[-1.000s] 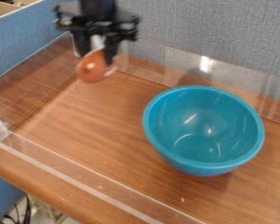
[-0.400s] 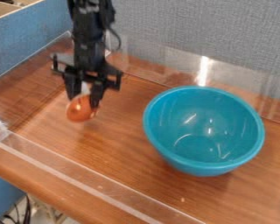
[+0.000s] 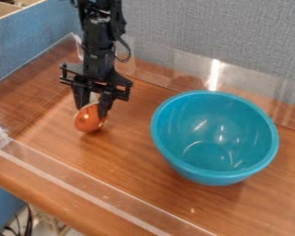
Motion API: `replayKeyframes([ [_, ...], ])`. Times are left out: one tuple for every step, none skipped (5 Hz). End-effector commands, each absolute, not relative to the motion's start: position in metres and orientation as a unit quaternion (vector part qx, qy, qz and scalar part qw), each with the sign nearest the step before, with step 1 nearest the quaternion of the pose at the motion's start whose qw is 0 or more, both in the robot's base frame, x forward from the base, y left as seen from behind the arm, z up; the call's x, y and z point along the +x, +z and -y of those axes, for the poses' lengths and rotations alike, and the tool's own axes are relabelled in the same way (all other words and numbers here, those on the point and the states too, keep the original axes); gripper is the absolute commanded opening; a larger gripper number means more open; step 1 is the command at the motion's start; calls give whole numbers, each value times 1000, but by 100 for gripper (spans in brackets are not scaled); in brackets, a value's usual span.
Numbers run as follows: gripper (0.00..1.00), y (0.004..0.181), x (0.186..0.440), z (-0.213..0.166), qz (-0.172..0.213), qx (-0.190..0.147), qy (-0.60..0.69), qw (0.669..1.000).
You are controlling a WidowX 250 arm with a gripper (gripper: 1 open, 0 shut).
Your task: Remove the mushroom from inside the blue bowl and put it on the table
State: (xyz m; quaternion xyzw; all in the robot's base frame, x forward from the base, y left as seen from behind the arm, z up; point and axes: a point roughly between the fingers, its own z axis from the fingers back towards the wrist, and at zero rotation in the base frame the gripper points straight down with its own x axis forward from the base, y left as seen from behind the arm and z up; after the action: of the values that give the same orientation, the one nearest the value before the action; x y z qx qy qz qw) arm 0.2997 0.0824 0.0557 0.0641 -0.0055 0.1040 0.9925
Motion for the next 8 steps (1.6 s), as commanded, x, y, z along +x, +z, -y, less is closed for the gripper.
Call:
replayKeyframes([
  [0,64,305,-76,25,64,81,994],
  [0,68,305,-76,22,62,70,995],
  [0,71,305,-76,18,61,59,996],
  [0,62,303,-74,15,60,60,996],
  [0,52,301,-72,11,60,60,996],
  [100,52,295,-75,7,58,74,996],
  [100,49,290,-78,3,57,88,994],
  [100,62,286,-90,10,51,99,994],
])
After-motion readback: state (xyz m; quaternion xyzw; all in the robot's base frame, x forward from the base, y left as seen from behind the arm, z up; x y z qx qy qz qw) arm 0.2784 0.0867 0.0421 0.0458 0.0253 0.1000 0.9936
